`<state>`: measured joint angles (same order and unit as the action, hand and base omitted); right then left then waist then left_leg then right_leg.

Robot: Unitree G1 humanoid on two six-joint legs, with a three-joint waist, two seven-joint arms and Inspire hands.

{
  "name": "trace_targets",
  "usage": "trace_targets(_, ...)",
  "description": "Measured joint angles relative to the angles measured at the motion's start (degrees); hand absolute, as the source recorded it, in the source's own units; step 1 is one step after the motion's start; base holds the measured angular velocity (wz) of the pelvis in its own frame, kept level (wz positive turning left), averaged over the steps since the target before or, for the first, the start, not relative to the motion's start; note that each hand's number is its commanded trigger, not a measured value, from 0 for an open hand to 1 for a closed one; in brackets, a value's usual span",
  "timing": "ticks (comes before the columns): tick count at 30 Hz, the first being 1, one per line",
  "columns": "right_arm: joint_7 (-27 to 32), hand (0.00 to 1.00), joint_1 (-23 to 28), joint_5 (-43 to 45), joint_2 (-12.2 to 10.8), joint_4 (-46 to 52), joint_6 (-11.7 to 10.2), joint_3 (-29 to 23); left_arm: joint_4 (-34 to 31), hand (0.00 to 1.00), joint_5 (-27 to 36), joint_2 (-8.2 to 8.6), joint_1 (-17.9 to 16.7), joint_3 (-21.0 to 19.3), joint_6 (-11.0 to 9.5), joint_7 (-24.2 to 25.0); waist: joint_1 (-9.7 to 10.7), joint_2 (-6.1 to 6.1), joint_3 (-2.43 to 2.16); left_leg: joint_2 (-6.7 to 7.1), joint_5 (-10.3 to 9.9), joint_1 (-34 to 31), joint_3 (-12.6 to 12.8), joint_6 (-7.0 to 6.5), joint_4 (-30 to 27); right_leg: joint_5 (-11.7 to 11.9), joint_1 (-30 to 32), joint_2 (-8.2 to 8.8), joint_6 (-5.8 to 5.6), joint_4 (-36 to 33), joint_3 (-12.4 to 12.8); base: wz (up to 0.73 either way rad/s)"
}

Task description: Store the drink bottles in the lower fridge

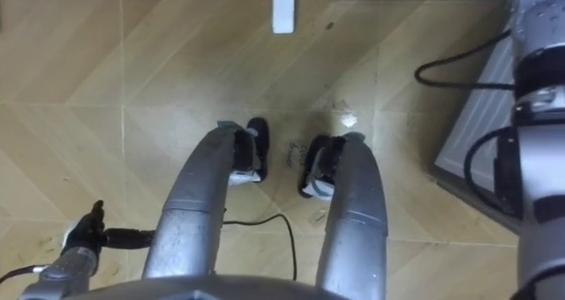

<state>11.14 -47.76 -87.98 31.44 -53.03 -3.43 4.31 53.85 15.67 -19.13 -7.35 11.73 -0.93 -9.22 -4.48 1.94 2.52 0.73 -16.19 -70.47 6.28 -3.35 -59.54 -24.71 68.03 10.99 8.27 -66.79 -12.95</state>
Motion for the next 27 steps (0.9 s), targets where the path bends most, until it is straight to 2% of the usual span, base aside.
trace_targets(7,0.06,0.0,0.01,-1.89,0.01,-0.04,-0.51,-0.04,-0.27,0.0,-0.07,-0.25,-0.21,0.02,0.24,0.07,-1.61,-0.02,0.0,-0.03,1.42,0.08,-0.95,1.79,1.21,0.18,-0.11,0.33,0.9,0.23,-1.09,0.07)
trace_targets(11,0.14,0.0,0.01,-1.89,0.02,-0.05,-0.83,-0.23,-1.19,0.0,-0.11,-1.05,-1.86,-0.27,0.11,0.07,-2.03,-0.03,-0.01,0.02,2.41,0.0,-1.71,3.24,2.02,-0.01,-0.32,1.21,2.06,0.2,-2.62,0.16)
trace_targets(16,2.08,0.0,0.05,-2.06,0.01,-0.73,-0.83,-0.15,-3.3,0.0,-0.27,-2.03,-4.51,-0.32,0.59,0.07,-2.42,-0.12,-0.03,-0.05,2.53,0.21,-2.95,3.62,2.31,-0.57,-1.59,2.04,3.37,0.1,-4.79,0.19)
trace_targets(21,2.0,0.0,0.07,-2.07,0.01,-2.27,-1.57,0.1,-3.32,0.0,-0.52,-2.43,-4.57,-0.3,0.57,0.55,-3.64,-0.63,0.13,0.06,2.5,0.95,-4.43,4.45,2.01,-0.64,-2.9,2.04,4.45,0.11,-6.23,0.07)
trace_targets(23,1.47,0.0,0.31,-1.92,0.01,-3.47,-1.53,0.26,-3.35,0.0,-0.49,-2.78,-4.9,-0.19,0.54,1.1,-3.97,-0.83,0.26,0.02,1.61,1.75,-4.95,5.86,1.78,-0.89,-4.24,1.99,4.5,0.4,-6.64,0.08)
trace_targets(25,-0.3,0.0,1.22,-1.93,0.06,-4.1,-1.53,0.56,-3.21,0.0,-0.35,-2.85,-5.05,-0.16,0.57,1.38,-4.35,-1.04,0.4,-0.17,1.59,2.86,-4.97,5.88,2.01,-0.93,-5.49,1.96,4.37,1.01,-6.95,0.05)
trace_targets(27,-2.03,0.0,2.56,-1.79,0.62,-5.1,-1.53,0.8,-3.18,0.0,-0.23,-2.99,-5.21,-0.17,0.57,1.61,-5.4,-1.11,0.43,-0.38,1.59,4.09,-4.92,5.88,2.39,-1.36,-6.76,1.81,3.5,1.24,-7.02,0.0)
